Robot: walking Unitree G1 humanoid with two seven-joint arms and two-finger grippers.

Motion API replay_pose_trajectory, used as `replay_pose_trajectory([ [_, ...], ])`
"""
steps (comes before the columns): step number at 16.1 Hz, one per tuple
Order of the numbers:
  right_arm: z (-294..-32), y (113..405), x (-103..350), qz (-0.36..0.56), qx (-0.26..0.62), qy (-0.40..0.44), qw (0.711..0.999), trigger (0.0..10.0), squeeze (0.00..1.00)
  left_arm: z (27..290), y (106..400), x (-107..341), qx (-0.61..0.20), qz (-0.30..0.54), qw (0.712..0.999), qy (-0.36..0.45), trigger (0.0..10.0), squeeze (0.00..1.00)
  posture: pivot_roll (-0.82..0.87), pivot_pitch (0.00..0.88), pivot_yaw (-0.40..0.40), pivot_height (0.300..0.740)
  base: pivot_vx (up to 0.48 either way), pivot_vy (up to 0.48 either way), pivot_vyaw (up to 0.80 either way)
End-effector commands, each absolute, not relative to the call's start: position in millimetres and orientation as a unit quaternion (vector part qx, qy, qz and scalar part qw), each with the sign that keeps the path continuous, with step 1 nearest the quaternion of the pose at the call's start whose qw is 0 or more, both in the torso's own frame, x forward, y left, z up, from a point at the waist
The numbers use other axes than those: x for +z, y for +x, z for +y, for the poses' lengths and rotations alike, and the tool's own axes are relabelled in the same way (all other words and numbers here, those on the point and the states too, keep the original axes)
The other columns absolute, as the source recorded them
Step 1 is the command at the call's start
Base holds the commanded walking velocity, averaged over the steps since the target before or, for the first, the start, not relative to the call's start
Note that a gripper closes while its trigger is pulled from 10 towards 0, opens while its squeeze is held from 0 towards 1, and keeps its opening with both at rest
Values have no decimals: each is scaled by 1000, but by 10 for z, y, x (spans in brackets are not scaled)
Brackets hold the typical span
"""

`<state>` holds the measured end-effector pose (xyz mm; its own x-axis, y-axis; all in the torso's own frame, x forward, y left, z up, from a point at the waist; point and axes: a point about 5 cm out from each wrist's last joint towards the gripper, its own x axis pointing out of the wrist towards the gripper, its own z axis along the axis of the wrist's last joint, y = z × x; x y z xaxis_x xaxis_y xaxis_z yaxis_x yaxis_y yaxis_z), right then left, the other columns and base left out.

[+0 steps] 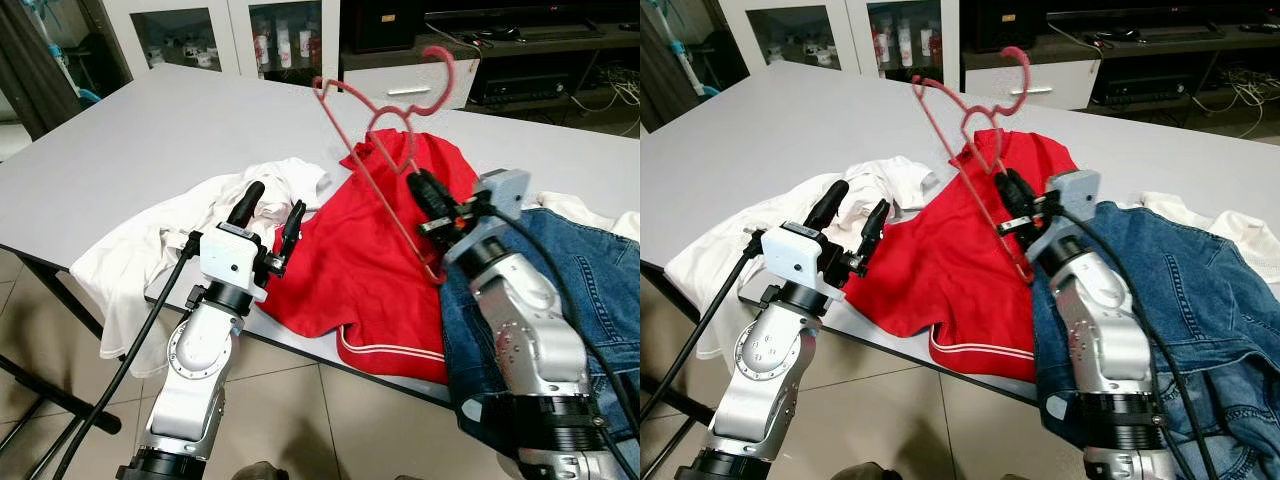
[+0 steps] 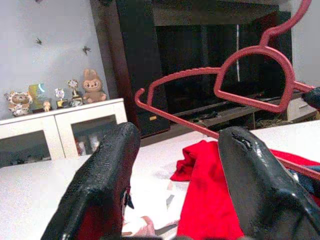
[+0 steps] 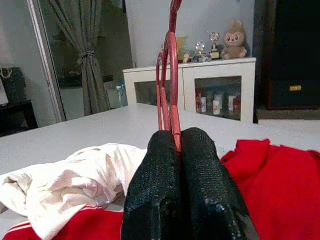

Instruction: Hang hanger

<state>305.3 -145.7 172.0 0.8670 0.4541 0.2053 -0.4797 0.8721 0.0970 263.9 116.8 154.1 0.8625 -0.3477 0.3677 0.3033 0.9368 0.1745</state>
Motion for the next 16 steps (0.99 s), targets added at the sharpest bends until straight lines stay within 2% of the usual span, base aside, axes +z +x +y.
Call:
replay_pose_trajectory([
  [1, -1470, 3019, 1786, -117, 231, 53, 964, 10000, 0, 1156, 2638, 1549, -183, -200, 960, 71, 10000, 0, -27, 0, 57, 740, 0, 0, 0],
  [5, -1384, 2843, 1800, -161, 225, -7, 961, 10000, 0, 1199, 2538, 1492, -204, -186, 957, 89, 10000, 0, 22, 0, 57, 740, 0, 0, 0],
  [10, -1355, 2833, 1728, -151, 219, -3, 964, 10000, 0, 1166, 2527, 1526, -197, -192, 957, 87, 10000, 0, 49, 0, 29, 740, 0, 0, 0],
  [16, -1454, 2887, 1796, -164, 195, -17, 967, 10000, 0, 1073, 2564, 1536, -203, -199, 956, 74, 10000, 0, -17, 0, 16, 740, 0, 0, 0],
])
